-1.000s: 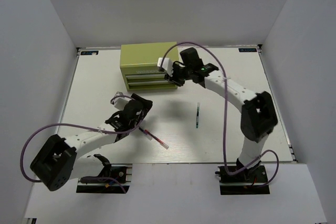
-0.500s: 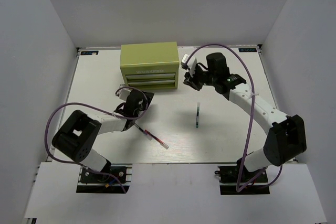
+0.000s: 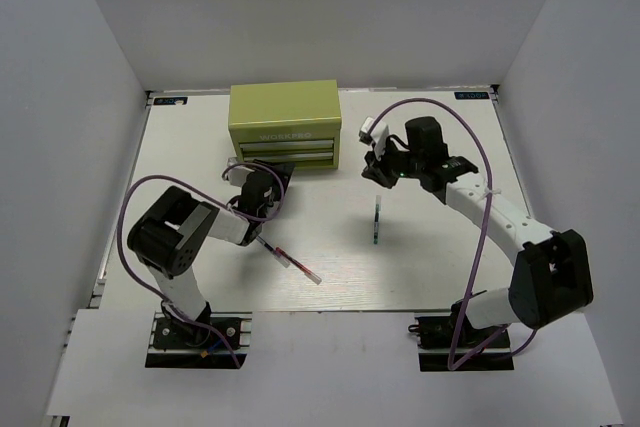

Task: Sort the stationery into containers
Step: Open the drawer in the storage box.

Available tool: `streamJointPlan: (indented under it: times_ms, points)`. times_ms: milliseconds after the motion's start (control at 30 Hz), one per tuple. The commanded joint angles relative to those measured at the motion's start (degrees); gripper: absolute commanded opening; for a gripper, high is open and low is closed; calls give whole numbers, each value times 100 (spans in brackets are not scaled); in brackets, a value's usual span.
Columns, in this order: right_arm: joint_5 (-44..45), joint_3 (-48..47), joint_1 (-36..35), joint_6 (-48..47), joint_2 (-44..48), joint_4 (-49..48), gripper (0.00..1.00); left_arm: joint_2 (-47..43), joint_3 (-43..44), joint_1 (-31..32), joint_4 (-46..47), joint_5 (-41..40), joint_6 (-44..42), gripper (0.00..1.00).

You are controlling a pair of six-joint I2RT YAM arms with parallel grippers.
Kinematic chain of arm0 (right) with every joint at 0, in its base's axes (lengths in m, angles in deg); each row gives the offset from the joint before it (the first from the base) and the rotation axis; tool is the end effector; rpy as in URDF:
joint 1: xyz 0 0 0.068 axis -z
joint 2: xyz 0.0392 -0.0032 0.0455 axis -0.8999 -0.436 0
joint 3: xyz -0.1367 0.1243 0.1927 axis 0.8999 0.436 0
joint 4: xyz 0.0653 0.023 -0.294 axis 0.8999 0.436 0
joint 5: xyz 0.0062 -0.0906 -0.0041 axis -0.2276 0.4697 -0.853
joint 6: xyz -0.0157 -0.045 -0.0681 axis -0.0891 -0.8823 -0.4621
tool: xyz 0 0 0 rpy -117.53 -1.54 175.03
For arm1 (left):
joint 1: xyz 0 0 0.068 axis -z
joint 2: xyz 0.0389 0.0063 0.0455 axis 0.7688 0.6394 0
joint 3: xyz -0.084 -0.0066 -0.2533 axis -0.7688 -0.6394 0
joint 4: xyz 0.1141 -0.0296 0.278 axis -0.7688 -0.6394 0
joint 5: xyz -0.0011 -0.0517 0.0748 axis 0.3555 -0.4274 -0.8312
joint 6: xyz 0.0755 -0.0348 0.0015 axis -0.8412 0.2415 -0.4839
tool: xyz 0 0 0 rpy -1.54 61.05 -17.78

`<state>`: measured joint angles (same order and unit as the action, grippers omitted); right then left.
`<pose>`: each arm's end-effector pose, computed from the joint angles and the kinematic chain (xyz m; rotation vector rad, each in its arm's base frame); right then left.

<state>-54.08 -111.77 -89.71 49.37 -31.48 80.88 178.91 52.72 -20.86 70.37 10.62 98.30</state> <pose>0.3319 0.1944 0.2516 -1.1575 1.7545 0.4790 0.3287 -0.1581 0.0727 -1.0949 1.7414 -0.9367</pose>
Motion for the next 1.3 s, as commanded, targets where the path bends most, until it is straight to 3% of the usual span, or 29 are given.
streamJointPlan:
  times_ms: [0,300,1267]
  points:
    - [-114,95,69,56,220,-188,19,76,155,-47,850,-73,-7,61]
    - [-140,200,183,11,194,-214,19,418,50,-47,1597,-125,-7,57]
    - [-132,183,297,-68,238,-65,20,1332,454,-47,2353,-731,46,43]
